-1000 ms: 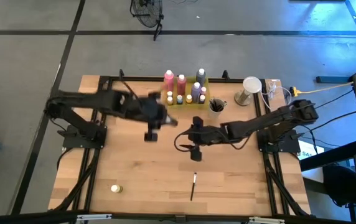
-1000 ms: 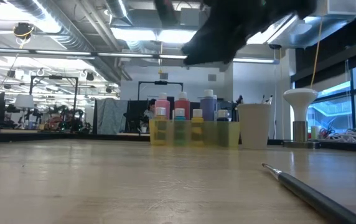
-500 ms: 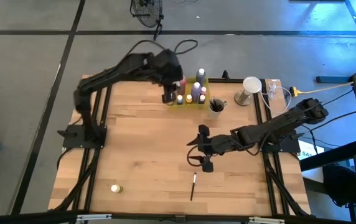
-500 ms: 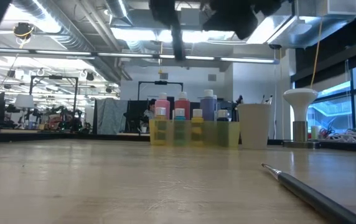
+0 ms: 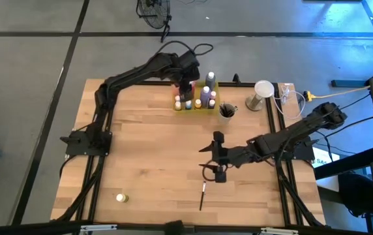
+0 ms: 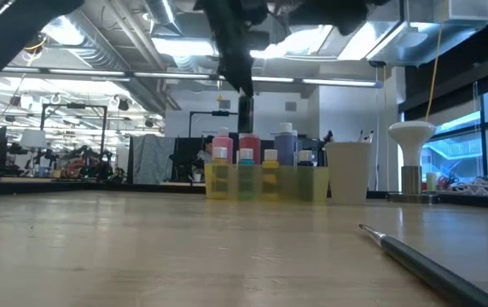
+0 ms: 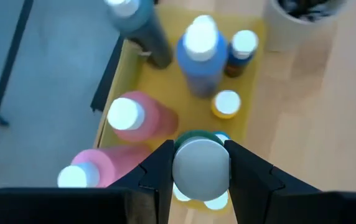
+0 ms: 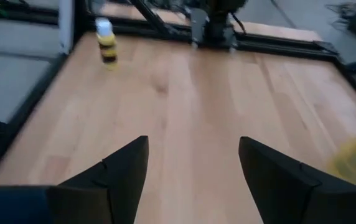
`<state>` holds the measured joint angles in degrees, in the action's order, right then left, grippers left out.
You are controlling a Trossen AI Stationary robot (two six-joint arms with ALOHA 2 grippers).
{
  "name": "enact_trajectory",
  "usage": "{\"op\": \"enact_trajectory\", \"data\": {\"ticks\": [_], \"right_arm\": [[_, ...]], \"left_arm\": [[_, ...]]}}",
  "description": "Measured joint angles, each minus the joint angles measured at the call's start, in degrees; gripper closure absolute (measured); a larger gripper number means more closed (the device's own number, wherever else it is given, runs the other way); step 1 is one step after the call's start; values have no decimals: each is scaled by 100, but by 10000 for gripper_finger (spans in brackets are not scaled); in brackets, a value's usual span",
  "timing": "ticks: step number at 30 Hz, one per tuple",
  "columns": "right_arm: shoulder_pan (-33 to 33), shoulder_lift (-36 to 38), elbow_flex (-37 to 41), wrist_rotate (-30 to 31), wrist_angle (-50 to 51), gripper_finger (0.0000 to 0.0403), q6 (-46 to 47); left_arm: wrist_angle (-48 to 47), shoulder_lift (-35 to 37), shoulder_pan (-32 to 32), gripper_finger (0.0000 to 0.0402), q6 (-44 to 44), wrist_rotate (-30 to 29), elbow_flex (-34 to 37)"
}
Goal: Pick & Place Paint Supplies
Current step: Put the small green paint bottle into the yellow bin
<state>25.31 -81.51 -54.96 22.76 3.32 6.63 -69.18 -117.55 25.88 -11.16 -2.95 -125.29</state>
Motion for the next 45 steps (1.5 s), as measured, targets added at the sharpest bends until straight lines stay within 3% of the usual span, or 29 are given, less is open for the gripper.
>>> {"op": "enact_trajectory", "data": {"ticks": [9,17,25,35,45], "right_arm": [[443,186,7,1140,474,149,17],[622,192,9,1617,649,149,56],[817,192,7,1622,698,149,140],[1436,419,4,1633,752,148,207],[2020,656,4,2438,1153,148,467]], "left_arm": [[-86,-326,247,287,1799,-124,2],[-256,-331,316,287,3467,-116,2],[-145,-331,316,287,4144,107,2],[41,-348,142,287,4432,-555,142],[187,-801,161,287,4574,-695,142]]}}
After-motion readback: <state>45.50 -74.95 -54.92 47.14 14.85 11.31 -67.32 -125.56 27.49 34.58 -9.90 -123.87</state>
